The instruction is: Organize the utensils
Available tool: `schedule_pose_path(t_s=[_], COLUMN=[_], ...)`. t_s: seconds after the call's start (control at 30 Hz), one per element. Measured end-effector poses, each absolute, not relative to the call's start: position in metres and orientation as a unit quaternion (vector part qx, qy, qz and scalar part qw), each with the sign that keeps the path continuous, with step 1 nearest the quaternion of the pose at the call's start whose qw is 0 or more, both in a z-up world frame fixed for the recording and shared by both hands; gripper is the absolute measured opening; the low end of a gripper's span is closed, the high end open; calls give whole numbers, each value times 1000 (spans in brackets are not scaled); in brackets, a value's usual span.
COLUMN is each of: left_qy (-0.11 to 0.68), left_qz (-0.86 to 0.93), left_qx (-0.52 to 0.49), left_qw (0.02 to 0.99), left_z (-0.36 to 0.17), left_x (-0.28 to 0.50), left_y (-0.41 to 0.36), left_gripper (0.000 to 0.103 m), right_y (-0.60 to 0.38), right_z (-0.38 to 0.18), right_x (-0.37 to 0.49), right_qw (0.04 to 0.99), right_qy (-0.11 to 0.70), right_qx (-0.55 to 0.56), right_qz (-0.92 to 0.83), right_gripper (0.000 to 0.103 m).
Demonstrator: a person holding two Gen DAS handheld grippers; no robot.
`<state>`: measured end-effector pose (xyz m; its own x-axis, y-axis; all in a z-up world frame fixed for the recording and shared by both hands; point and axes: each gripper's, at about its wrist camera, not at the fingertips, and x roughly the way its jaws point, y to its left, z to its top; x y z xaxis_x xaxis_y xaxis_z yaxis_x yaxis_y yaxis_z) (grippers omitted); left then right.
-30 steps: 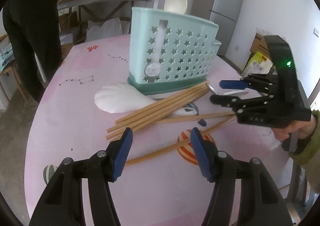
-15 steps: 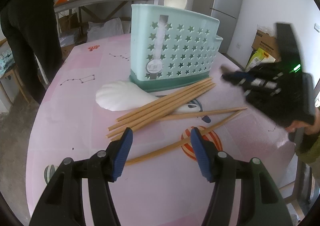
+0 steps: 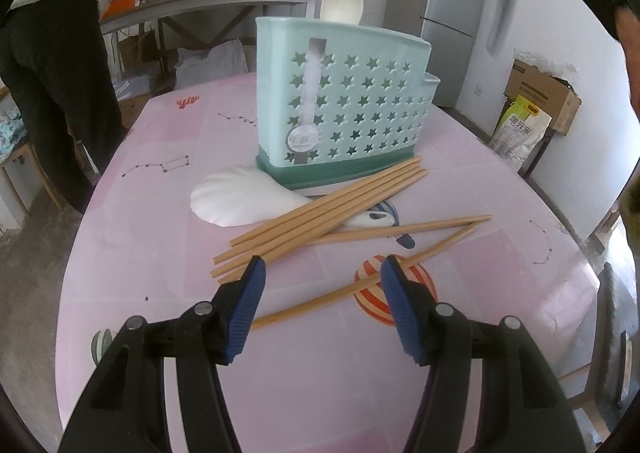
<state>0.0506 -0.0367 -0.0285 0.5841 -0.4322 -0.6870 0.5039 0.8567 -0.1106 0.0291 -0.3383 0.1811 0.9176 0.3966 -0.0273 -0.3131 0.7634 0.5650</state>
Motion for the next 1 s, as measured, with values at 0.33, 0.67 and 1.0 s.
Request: schedule_pose_path(t_s=[0.33,0.67,1.0], left_qy=[371,372,372], left_qz=[-261,-261,-261], left_qx=[45,44,48], left_qw=[890,890,890], left_z=[-28,-29,-29], left_x=[52,54,53], left_y=[-34,-32,-33], left_gripper=[58,58,58], right_y=[-330,-344,-343], right_z=[142,58,70], right_x=[84,98,75], right_qw=[912,862,898], right_qy=[106,213,224], right_qx=[341,429,369], right_qz=[200,167,89], right_gripper=[2,2,42])
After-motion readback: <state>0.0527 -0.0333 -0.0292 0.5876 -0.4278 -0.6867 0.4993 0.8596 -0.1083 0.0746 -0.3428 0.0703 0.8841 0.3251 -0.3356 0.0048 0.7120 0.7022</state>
